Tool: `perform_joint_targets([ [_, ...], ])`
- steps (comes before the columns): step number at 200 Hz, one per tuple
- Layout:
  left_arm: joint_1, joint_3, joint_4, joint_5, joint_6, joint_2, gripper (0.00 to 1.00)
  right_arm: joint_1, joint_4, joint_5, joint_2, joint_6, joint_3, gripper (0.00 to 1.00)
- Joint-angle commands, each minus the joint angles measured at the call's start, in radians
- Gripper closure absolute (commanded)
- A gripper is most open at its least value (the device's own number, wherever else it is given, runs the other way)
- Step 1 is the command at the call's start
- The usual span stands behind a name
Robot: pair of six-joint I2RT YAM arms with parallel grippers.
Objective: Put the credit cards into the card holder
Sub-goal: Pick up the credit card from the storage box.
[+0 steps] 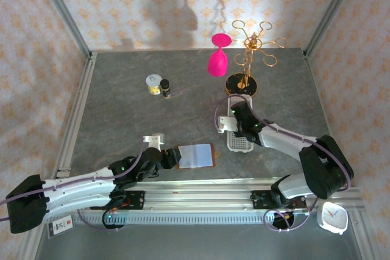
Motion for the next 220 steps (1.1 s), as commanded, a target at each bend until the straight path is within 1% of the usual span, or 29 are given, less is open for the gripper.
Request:
perform_joint_targets([
  [1,0.003,0.015,0.008,0.007,0.021,0.017,0.49,-0.007,0.052,0.025,-0.038,0.006,0.012,0.58],
  [30,0.004,0.015,0.014,0.016,0.015,0.033,0.49,-0.006,0.036,0.012,-0.051,0.01,0.01,0.7],
  [37,0.003,0.016,0.014,0.019,0.013,0.035,0.49,-0.007,0.034,0.011,-0.054,0.011,0.009,0.74],
  [48,0.003,0.017,0.015,0.02,0.012,0.036,0.49,-0.007,0.028,0.008,-0.056,0.012,0.01,0.77],
  [57,0.003,0.017,0.014,0.022,0.01,0.036,0.49,-0.007,0.026,0.007,-0.058,0.014,0.01,0.82],
  [69,0.003,0.019,0.01,0.023,0.007,0.034,0.49,-0.007,0.022,0.008,-0.062,0.016,0.011,0.84],
  [78,0.003,0.017,0.006,0.024,0.005,0.034,0.5,-0.007,0.02,0.009,-0.069,0.017,0.011,0.87],
  [99,0.005,0.012,0.003,0.024,-0.005,0.03,0.5,-0.007,0.02,0.01,-0.087,0.021,0.006,0.89],
  [118,0.004,0.012,0.005,0.028,-0.008,0.028,0.5,-0.006,0.012,0.011,-0.11,0.027,0.002,0.89],
  [169,0.003,0.014,0.005,0.024,-0.027,0.017,0.5,0.019,-0.081,-0.01,-0.191,0.049,-0.019,0.9],
  [188,0.004,0.016,0.001,0.024,-0.032,0.013,0.49,0.041,-0.139,-0.018,-0.253,0.075,-0.026,0.94],
  [200,0.004,0.02,-0.002,0.023,-0.033,0.011,0.49,0.066,-0.172,-0.018,-0.28,0.091,-0.032,1.0],
  [220,0.003,0.037,-0.025,0.008,-0.034,0.008,0.49,0.115,-0.25,-0.035,-0.321,0.149,-0.02,1.0],
])
